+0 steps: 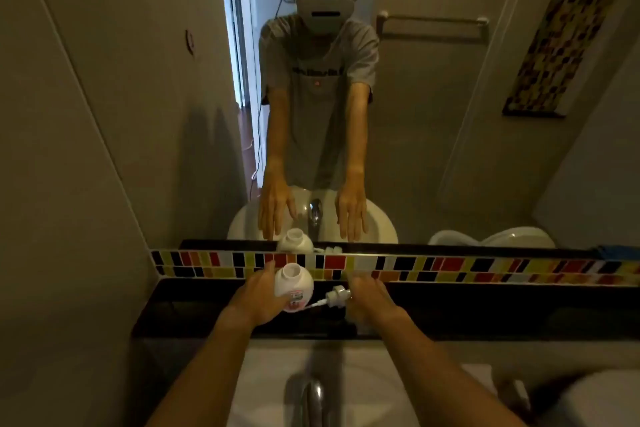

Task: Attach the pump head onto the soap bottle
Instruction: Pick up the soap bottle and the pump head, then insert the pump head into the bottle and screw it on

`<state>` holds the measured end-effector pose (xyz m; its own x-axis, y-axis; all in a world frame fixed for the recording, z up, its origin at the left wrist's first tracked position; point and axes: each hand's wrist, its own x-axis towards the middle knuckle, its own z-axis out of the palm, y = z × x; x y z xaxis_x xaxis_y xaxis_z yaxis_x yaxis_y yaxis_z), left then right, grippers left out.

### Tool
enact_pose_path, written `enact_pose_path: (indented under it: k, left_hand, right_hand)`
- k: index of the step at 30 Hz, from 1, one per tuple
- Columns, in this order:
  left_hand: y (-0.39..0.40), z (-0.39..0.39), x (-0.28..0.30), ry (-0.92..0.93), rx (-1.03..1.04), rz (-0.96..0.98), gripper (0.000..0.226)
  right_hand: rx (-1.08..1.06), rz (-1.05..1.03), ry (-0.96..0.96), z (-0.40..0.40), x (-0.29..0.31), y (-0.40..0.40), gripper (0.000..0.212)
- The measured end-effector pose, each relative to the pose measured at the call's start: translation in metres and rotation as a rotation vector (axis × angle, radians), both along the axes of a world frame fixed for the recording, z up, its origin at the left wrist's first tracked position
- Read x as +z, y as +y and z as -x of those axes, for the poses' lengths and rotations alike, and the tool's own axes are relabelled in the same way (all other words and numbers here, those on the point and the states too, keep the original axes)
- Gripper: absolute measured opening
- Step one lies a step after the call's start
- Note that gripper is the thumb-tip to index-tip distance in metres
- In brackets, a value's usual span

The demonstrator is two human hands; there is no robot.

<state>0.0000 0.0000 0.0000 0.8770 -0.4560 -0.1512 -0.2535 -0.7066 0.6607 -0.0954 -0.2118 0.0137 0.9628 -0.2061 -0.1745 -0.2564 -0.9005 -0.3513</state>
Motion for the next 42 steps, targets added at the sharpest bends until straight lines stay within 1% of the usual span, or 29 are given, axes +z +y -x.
enact_pose_path:
  k: [2, 4, 9, 13, 16, 19, 23, 25, 29, 32, 35, 39, 42]
  left_hand:
    - [-0.004, -0.005, -0.012, 0.0, 0.035, 0.061, 0.088]
    - [-0.008, -0.006, -0.023, -0.011, 0.039, 0.132, 0.084]
    - [-0.019, -0.013, -0.046, -0.05, 0.067, 0.25, 0.079]
    - [-0.024, -0.014, -0.052, 0.007, 0.15, 0.303, 0.075]
    - [-0.018, -0.013, -0.05, -0.005, 0.15, 0.289, 0.072]
    - [-0.006, -0.008, -0.043, -0.086, 0.117, 0.236, 0.069]
    - [0.011, 0.0, -0.022, -0.221, 0.056, 0.107, 0.068]
    - [0.016, 0.007, -0.006, -0.235, 0.061, 0.031, 0.07]
    - [0.02, 0.023, 0.019, -0.27, 0.03, -0.059, 0.074]
    - [0.018, 0.036, 0.032, -0.305, -0.014, -0.08, 0.076]
    - [0.015, 0.048, 0.041, -0.339, -0.055, -0.08, 0.075]
    - [0.012, 0.06, 0.046, -0.339, -0.098, -0.051, 0.074]
    - [0.005, 0.069, 0.051, -0.351, -0.112, -0.044, 0.076]
  right_hand:
    - [0.035, 0.082, 0.006, -0.009, -0.012, 0.001, 0.063]
    - [0.064, 0.157, -0.005, -0.015, -0.025, 0.003, 0.069]
    - [0.127, 0.287, -0.026, -0.024, -0.057, 0.004, 0.065]
    - [0.117, 0.303, -0.034, -0.026, -0.066, 0.003, 0.063]
    - [0.111, 0.289, -0.019, -0.023, -0.063, -0.001, 0.06]
    - [0.083, 0.229, -0.014, -0.012, -0.05, -0.003, 0.057]
    - [0.05, 0.108, -0.127, 0.003, -0.029, -0.007, 0.048]
    - [0.048, 0.098, -0.189, 0.01, -0.013, -0.008, 0.045]
    - [0.058, 0.129, -0.266, 0.02, 0.017, -0.004, 0.041]
    - [0.072, 0.175, -0.292, 0.029, 0.032, 0.003, 0.049]
    - [0.057, 0.248, -0.294, 0.038, 0.042, 0.011, 0.057]
    - [0.048, 0.319, -0.305, 0.047, 0.048, 0.017, 0.057]
    - [0.095, 0.353, -0.302, 0.053, 0.054, 0.023, 0.056]
